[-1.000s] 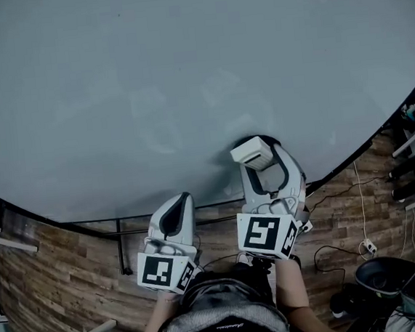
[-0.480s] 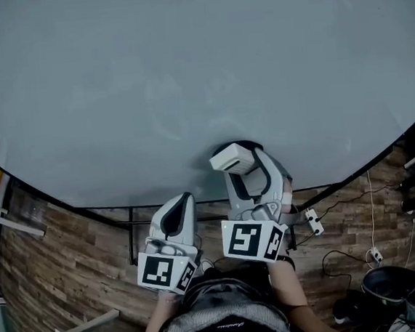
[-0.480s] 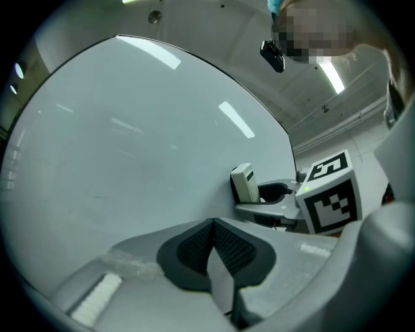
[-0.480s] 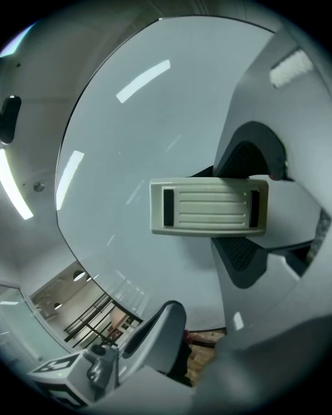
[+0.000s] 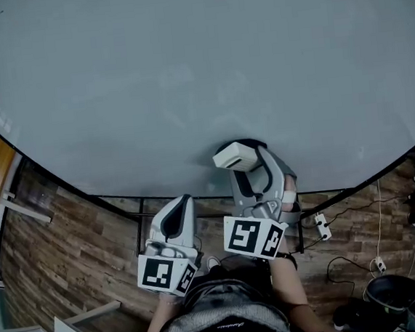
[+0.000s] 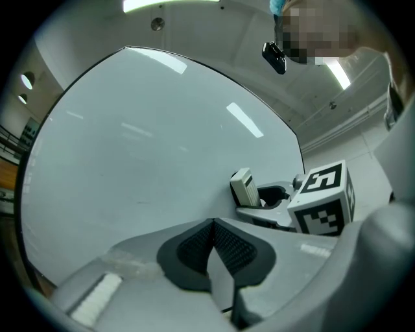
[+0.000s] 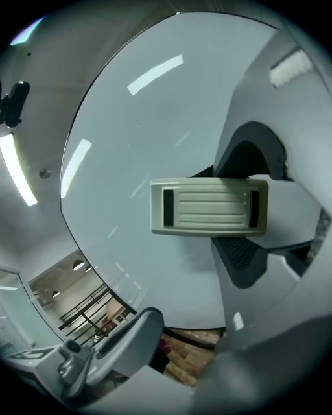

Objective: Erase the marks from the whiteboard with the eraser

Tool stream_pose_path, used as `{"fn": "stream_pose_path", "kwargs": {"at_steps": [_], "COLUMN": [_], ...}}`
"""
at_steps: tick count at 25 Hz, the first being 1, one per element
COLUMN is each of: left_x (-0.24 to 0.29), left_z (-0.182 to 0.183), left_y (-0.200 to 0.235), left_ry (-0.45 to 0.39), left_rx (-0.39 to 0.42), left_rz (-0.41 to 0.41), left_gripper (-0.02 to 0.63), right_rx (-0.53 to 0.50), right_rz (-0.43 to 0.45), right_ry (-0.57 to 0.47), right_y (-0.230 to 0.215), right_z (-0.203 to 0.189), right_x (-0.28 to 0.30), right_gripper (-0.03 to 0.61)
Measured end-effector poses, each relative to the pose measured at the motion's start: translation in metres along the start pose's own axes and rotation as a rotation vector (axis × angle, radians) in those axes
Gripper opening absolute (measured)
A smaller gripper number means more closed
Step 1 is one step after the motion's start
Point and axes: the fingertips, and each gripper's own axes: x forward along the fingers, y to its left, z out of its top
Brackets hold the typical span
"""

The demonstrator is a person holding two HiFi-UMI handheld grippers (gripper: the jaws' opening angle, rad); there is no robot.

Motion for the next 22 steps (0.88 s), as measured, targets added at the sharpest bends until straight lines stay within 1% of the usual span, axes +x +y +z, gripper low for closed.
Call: {"fn": "stream_pose_path", "kwargs": {"at_steps": [5, 14, 22], "left_x": [-0.003, 0.014, 0.048], "left_z": [-0.002, -0.003, 0.002], "left_y": [-0.001, -0.023, -0.067], "left_ry": [0.004, 0.004, 0.004], "left_rx": [-0.009, -0.007, 0.000], "left_rz": [-0.023, -0.044, -0.053], "left_gripper": [0.003, 0.003, 0.005], "right_rx": [0.068, 0.069, 0.074], "right_rz": [0.027, 0.006, -0.003], "right_ry": [-0.015, -0.018, -0.021], "right_y": [0.000, -0.022, -0.068], "right_z": [0.003, -0.017, -0.048], "right_x": [-0.002, -0.011, -0.024], "right_gripper": [0.262, 0.262, 0.262]}}
